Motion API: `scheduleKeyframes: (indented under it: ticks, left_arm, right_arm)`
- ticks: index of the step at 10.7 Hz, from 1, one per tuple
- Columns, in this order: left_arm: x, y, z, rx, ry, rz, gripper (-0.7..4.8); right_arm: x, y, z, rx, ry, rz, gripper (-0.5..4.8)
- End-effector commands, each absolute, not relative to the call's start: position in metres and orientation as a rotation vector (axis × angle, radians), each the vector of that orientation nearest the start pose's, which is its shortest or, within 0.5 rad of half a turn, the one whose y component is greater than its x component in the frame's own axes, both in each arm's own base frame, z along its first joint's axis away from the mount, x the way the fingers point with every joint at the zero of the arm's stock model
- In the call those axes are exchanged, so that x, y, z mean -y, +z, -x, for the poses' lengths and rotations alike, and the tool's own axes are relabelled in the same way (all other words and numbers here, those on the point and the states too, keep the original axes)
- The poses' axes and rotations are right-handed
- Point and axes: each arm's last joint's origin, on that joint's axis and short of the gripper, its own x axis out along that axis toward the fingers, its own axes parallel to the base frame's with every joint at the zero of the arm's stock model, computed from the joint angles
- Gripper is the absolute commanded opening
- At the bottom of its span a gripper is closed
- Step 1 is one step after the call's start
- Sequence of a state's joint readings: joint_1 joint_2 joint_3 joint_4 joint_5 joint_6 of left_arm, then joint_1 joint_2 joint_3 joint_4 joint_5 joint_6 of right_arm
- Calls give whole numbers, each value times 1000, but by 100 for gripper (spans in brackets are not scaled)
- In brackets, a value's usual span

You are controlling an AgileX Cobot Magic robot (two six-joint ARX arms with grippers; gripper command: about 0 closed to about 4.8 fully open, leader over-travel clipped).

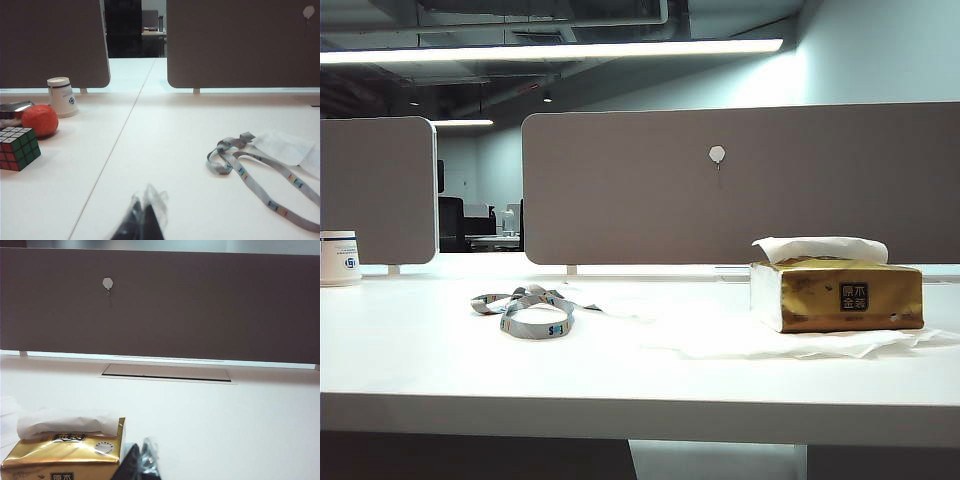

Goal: Pull out a tissue from the tissue box and use it to cover the ID card on the tabletop.

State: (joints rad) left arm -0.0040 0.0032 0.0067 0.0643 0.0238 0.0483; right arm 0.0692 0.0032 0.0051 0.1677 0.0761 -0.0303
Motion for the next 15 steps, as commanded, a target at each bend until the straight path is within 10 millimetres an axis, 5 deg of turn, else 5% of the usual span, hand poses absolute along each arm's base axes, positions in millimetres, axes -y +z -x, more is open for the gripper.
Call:
scheduleKeyframes:
  ticks: [1, 7, 15]
  left_arm:
    - [1, 173, -97, 76, -23, -51, -6]
    - [1, 173, -97, 67, -24, -49, -5]
    - [1, 168, -97, 16, -23, -49, -6]
  right_arm:
    - [-4, 182, -96, 185, -9, 14, -5]
    - [-3, 164, -98, 6, -52, 27, -6]
    - [-3, 163, -98, -7, -52, 28, -6]
